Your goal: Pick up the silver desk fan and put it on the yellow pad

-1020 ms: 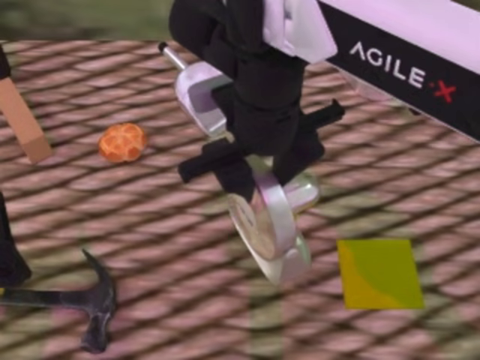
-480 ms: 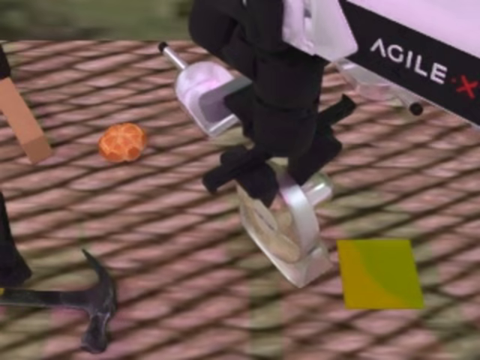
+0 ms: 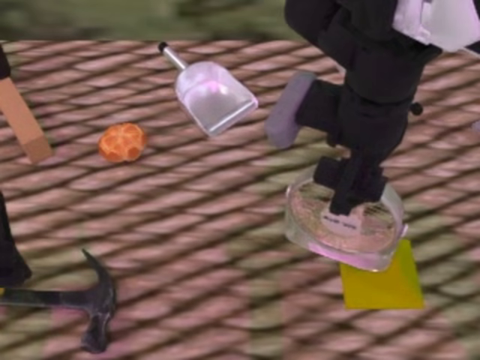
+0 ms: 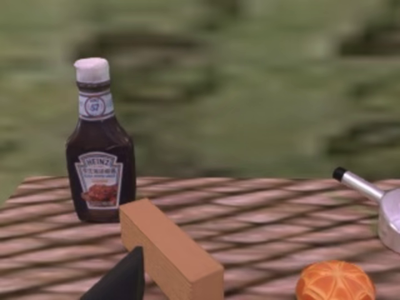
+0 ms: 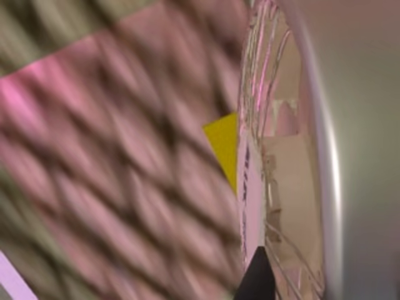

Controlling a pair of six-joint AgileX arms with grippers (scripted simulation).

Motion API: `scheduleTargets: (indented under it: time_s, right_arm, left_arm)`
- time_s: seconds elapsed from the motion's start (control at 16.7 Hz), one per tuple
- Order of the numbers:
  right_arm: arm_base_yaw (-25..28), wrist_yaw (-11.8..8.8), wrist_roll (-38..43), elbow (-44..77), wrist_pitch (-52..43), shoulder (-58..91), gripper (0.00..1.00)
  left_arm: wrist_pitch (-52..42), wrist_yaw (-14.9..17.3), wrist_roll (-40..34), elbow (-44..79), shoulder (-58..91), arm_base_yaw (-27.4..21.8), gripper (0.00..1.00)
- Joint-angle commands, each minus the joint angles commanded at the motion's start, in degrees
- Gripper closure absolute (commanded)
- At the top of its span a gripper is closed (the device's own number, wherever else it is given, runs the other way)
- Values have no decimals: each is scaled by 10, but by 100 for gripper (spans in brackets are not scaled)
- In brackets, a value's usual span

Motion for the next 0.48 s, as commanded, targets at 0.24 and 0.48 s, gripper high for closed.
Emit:
scheduleTargets:
  time_s: [0.24,0.48]
  right_arm:
    - [-37,-1,-190,-97,22,-78,100]
    - [-63,-1,-297,-166,37,-132,100]
  left_arm:
    - [0,0,0,0,0,0,0]
    - [0,0,0,0,0,0,0]
